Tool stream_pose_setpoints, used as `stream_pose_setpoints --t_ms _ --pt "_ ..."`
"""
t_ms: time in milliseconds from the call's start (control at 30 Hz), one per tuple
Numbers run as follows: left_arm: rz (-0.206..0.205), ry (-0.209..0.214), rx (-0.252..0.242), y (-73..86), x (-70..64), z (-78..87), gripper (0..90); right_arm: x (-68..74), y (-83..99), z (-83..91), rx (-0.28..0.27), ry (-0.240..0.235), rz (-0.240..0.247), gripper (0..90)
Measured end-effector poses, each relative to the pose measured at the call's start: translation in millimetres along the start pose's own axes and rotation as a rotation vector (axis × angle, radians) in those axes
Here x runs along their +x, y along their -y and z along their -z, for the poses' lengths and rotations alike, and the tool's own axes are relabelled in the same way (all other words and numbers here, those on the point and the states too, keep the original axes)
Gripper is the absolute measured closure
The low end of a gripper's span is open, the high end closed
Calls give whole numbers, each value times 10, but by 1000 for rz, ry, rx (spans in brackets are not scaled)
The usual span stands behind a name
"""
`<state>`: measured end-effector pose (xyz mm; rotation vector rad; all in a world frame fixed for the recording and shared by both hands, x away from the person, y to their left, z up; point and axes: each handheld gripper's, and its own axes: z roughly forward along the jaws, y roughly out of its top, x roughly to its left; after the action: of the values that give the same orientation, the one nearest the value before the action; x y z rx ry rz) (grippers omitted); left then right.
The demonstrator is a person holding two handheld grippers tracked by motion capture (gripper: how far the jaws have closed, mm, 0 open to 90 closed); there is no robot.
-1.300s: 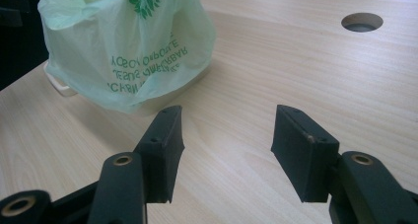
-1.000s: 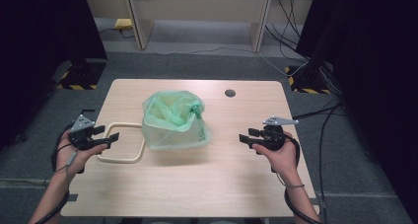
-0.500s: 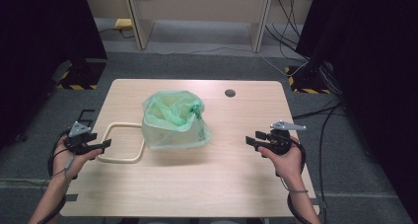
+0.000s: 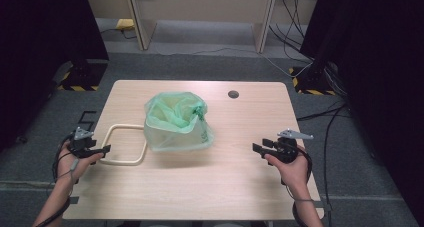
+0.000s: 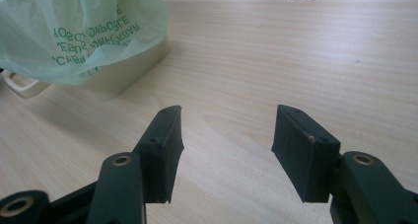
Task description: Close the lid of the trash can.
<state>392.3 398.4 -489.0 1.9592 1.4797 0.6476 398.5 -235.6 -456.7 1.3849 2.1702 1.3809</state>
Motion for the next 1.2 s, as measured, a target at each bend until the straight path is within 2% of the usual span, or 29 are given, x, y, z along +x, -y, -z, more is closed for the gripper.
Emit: stream_pose_setpoints --t_ms 333,633,800,967,1200 --pt "25 -12 40 -5 21 -174 408 -12 57 -5 2 -6 -13 449" --pt "42 -4 65 20 32 -262 424 -13 70 10 0 -9 -15 449" --pt "67 -2 58 29 44 -277 425 -21 79 11 -1 -9 -17 449" --pt "72 5 50 29 44 -277 481 -13 91 4 -3 -17 -27 449" --pt "100 -21 42 30 53 -273 617 -4 109 -7 -5 -23 -25 449"
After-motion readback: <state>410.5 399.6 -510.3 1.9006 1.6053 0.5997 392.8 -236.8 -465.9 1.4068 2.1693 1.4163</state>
